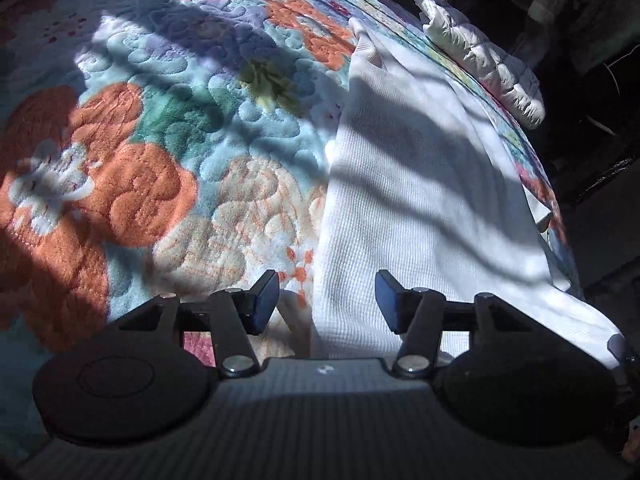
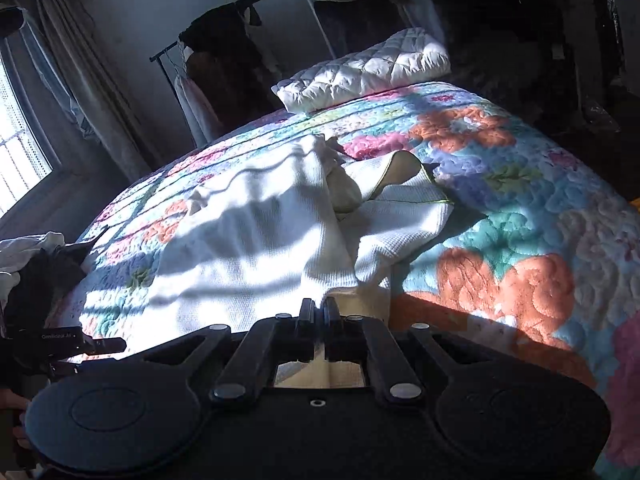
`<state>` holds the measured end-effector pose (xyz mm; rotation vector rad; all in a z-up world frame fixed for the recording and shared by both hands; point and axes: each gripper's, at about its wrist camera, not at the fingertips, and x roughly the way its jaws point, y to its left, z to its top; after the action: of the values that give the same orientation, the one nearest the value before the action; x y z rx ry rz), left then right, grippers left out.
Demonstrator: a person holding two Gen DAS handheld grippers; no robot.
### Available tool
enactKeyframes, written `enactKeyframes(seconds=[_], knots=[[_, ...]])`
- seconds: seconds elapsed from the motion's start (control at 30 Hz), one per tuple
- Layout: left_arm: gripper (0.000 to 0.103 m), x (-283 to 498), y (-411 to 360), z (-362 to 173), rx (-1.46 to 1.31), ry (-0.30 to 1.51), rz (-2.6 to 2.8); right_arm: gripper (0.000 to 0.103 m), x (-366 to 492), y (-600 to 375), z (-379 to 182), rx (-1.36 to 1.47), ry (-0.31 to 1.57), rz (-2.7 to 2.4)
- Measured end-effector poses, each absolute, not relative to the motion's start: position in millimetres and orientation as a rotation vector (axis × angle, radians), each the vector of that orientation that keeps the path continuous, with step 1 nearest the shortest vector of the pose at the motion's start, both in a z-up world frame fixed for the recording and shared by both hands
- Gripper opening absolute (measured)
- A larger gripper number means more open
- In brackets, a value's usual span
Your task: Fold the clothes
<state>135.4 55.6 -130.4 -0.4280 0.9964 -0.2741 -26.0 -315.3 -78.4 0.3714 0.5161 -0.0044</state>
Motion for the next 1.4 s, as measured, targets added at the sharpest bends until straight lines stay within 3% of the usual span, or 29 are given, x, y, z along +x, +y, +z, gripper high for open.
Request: enactKeyframes(seconds=[0.07,0.17,0.33,0.5,0.57,0.67,0.8,0.97,1.4], knots=[[0.052,134.2,53.3,-135.3,-0.398,1.025,-0.271,0.005,-34.2,-315.7,-71.9,0.357,0.571,-0.051],[0.052,131.8,52.5,-143.8,-0.406,1.032,-0.270,0.005,-35.3,-335.9,-116.1,0.496,0.677,-0.110],[0.052,128.0,60.5,-140.8,-0.460,1.009,-0.277,0.006,-25.3,-336.7,-149.3,0.471,0.742,-0.119],[0.052,127.1,70.6,-139.1,-0.545,1.002,-0.286,0.020,-24.2,-342.4,-148.9,0.426,0.783,-0.171],[0.049,127.0,71.4,-127.4,-0.528,0.993,-0.272,0.027,-23.8,-346.4,-140.4,0.370,0.803,-0.209],[0.050,127.1,55.8,-85.9,-0.401,0.960,-0.231,0.027,-20.7,-346.2,-122.3,0.203,0.861,-0.249],[0.054,135.0,18.4,-40.5,-0.227,0.921,-0.292,0.031,-10.0,-352.1,-94.8,0.224,0.879,-0.135],[0.058,167.3,-20.7,-37.5,-0.231,0.926,-0.409,0.051,37.7,-343.5,-54.4,0.275,0.699,0.036],[0.055,257.0,-101.8,-59.5,-0.109,0.964,-0.478,0.053,207.9,-335.7,-89.1,0.273,0.779,0.151]])
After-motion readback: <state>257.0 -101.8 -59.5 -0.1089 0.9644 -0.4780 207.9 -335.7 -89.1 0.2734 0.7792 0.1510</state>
